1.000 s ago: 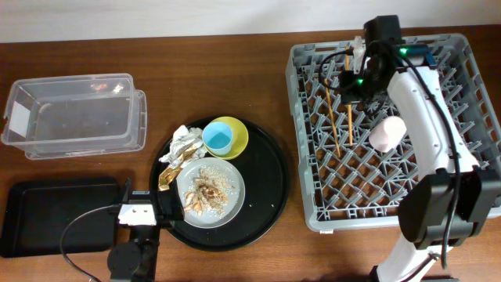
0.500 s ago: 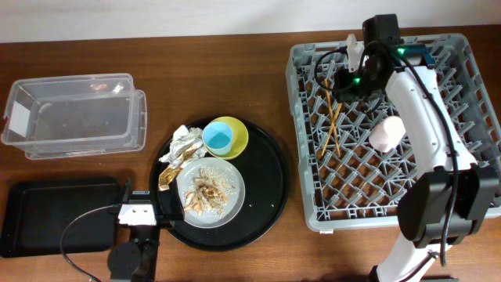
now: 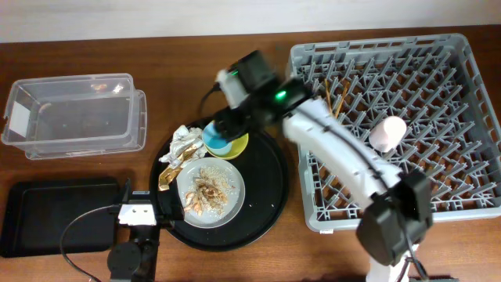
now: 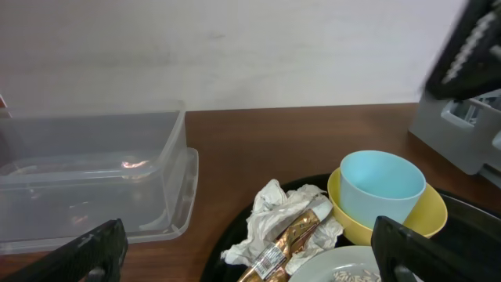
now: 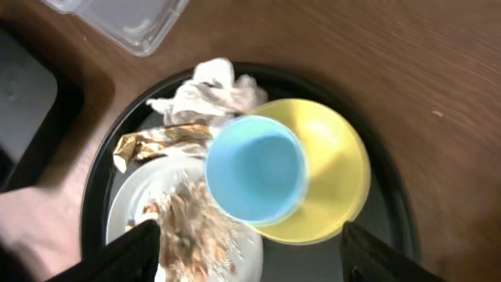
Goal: Sort waste into correct bins and load items into the dishwasher rack
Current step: 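Grasp the light-blue cup from the yellow bowl with the right gripper, then place the light-blue cup upright in the dish rack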
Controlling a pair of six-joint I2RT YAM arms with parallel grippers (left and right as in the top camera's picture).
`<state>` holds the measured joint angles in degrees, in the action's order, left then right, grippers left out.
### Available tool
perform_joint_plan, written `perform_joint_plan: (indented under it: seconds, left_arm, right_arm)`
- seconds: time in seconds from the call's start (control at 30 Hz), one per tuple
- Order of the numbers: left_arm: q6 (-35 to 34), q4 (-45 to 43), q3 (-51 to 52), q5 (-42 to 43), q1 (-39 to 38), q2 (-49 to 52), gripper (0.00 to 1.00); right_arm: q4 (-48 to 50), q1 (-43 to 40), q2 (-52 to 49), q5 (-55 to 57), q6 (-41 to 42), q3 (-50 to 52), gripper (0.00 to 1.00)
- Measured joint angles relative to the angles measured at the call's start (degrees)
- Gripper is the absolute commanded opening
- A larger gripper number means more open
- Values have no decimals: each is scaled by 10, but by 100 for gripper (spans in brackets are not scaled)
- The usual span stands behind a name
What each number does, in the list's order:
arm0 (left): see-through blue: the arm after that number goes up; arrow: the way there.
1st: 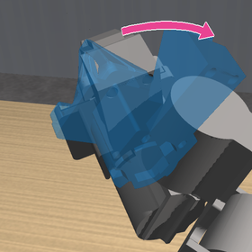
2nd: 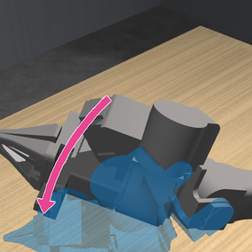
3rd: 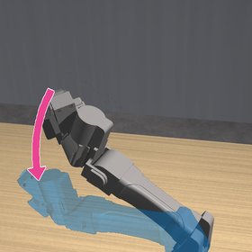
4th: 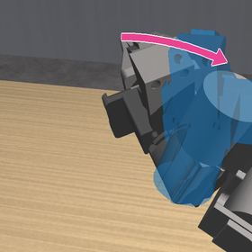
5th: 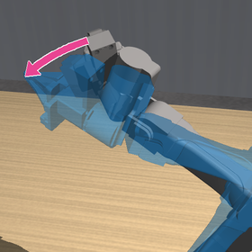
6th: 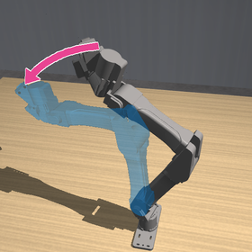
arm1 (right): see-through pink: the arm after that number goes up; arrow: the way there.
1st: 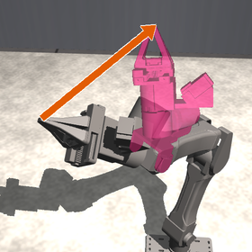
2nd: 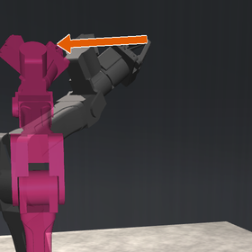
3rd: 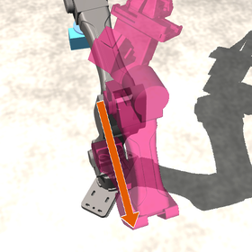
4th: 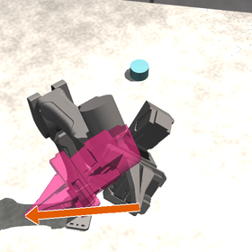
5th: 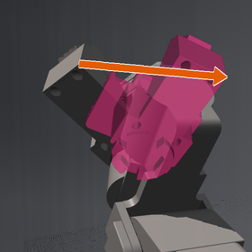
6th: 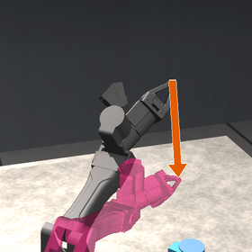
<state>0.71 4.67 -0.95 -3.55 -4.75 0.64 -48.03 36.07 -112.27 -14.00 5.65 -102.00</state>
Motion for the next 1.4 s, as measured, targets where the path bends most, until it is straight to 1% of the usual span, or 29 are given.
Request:
perform_joint_plan:
  seconds: [0.1, 0.2, 0.33, 0.4, 0.5, 0.53, 0.63, 0.73, 0.83, 0.93, 1.03, 1.13, 1.23, 1.27, 1.33, 1.37, 1.4]
  left_arm:
    - [0, 0, 0, 0, 0, 0, 99]
    - [0, 0, 0, 0, 0, 0, 99]
    - [0, 0, 0, 0, 0, 0, 100]
    - [0, 0, 0, 0, 0, 0, 100]
    - [0, 0, 0, 0, 0, 0, 99]
    - [0, 0, 0, 0, 0, 0, 99]
    - [0, 0, 0, 0, 0, 0, 99]
    - [0, 0, 0, 0, 0, 0, 99]
    - [0, 0, 0, 0, 0, 0, 99]
    - [0, 0, 0, 0, 0, 0, 100]
    - [0, 0, 0, 0, 0, 0, 99]
    - [0, 0, 0, 0, 0, 0, 99]
    - [0, 0, 0, 0, 0, 0, 99]
    - [0, 0, 0, 0, 0, 0, 99]
    - [0, 0, 0, 0, 0, 0, 99]
    - [0, 0, 0, 0, 0, 0, 100]
    - [0, 0, 0, 0, 0, 0, 99]
  right_arm:
    - [49, 59, -28, 54, 14, 0, 63]
    - [76, 97, -52, 88, 20, 0, 58]
    - [78, 123, -79, 158, 19, 0, 54]
    - [77, 123, -94, 172, 19, 0, 50]
    - [75, 123, -108, 179, 19, 0, 36]
    - [73, 123, -111, 181, 21, 0, 29]
    - [70, 123, -112, 183, 21, 0, 13]
    - [66, 123, -112, 185, 33, 0, 4]
    - [35, 123, -112, 188, 46, -15, 4]
    - [-31, 117, -111, 189, 49, -89, 4]
    - [-158, 83, -101, 187, 51, -195, 4]
    - [-275, 4, -89, 186, 62, -286, 4]
    - [-385, -102, -79, 183, 74, -376, 4]
    - [-435, -151, -75, 179, 77, -416, 4]
    - [-472, -219, -69, 167, 79, -459, 4]
    - [-489, -283, -62, 133, 74, -470, 4]
    - [-489, -310, -61, 108, 63, -470, 4]
